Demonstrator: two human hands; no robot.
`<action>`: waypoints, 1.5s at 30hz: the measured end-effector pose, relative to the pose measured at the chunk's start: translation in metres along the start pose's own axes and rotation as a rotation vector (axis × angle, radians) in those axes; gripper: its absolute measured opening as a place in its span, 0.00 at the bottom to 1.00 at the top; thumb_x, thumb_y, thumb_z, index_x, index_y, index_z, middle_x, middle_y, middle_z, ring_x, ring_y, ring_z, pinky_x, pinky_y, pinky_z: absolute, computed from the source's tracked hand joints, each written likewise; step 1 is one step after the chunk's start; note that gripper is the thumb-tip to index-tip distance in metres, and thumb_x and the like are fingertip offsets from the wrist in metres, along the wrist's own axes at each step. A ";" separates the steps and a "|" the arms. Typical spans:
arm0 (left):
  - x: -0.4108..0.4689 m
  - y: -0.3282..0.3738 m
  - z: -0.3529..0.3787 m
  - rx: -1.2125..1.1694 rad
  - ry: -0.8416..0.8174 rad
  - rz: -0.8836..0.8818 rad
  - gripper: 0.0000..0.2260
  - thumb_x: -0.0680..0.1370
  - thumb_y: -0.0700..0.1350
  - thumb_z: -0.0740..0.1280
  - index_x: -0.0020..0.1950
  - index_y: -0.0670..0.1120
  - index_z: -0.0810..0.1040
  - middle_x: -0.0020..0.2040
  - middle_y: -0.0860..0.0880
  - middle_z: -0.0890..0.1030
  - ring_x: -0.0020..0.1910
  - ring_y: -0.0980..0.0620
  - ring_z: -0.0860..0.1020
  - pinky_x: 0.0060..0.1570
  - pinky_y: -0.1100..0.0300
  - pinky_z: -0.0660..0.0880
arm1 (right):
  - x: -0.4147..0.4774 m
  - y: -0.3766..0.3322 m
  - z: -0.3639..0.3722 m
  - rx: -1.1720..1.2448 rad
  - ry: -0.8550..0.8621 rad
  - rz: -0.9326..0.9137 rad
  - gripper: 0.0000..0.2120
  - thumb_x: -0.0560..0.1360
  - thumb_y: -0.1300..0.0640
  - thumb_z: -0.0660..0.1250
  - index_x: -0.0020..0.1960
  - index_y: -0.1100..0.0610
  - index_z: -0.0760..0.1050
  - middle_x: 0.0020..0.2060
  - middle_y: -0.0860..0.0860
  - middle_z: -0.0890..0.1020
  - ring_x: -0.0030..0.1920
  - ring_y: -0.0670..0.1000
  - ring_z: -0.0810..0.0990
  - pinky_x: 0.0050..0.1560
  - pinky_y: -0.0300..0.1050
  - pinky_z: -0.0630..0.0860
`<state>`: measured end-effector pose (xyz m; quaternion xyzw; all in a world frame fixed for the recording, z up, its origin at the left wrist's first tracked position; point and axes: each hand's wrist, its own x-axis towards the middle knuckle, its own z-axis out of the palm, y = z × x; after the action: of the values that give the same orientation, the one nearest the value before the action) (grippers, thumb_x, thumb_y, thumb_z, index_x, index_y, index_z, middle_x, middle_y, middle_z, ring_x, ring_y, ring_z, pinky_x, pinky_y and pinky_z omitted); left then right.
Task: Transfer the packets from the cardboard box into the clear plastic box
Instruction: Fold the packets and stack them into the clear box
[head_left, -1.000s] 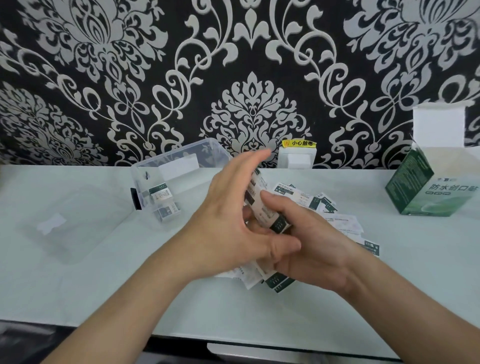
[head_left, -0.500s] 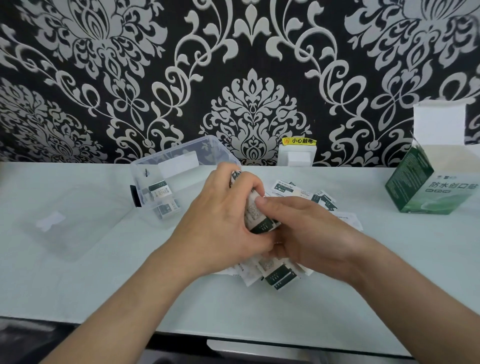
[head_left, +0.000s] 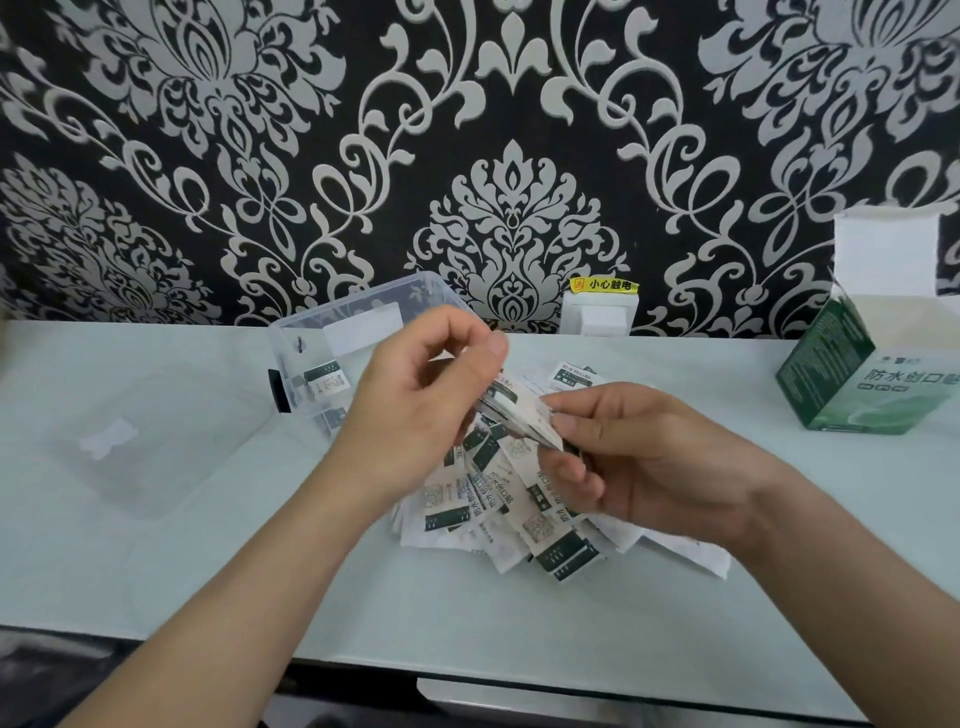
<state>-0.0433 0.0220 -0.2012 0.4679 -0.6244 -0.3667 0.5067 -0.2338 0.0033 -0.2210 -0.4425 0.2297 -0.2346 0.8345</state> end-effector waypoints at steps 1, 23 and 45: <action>-0.001 -0.001 0.003 0.000 0.037 0.063 0.11 0.75 0.52 0.65 0.40 0.46 0.74 0.32 0.38 0.71 0.28 0.39 0.66 0.23 0.49 0.63 | 0.002 0.003 0.002 0.101 -0.053 0.021 0.11 0.79 0.63 0.57 0.57 0.64 0.76 0.31 0.53 0.73 0.30 0.47 0.69 0.33 0.36 0.66; 0.000 0.004 0.016 0.452 0.287 0.025 0.19 0.77 0.48 0.65 0.30 0.39 0.68 0.25 0.46 0.69 0.25 0.56 0.64 0.28 0.61 0.64 | 0.004 0.004 0.029 -0.389 0.188 -0.126 0.09 0.68 0.62 0.72 0.42 0.63 0.73 0.31 0.53 0.82 0.31 0.45 0.81 0.33 0.32 0.73; -0.002 0.008 0.002 0.642 -0.271 0.277 0.23 0.65 0.62 0.69 0.58 0.58 0.75 0.64 0.60 0.67 0.58 0.59 0.74 0.58 0.61 0.71 | 0.006 -0.005 0.018 -0.037 0.188 -0.098 0.24 0.71 0.57 0.70 0.62 0.68 0.72 0.43 0.57 0.85 0.42 0.52 0.84 0.41 0.43 0.81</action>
<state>-0.0470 0.0259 -0.1952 0.4614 -0.8262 -0.1389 0.2918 -0.2197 0.0086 -0.2089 -0.4443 0.2895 -0.3113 0.7886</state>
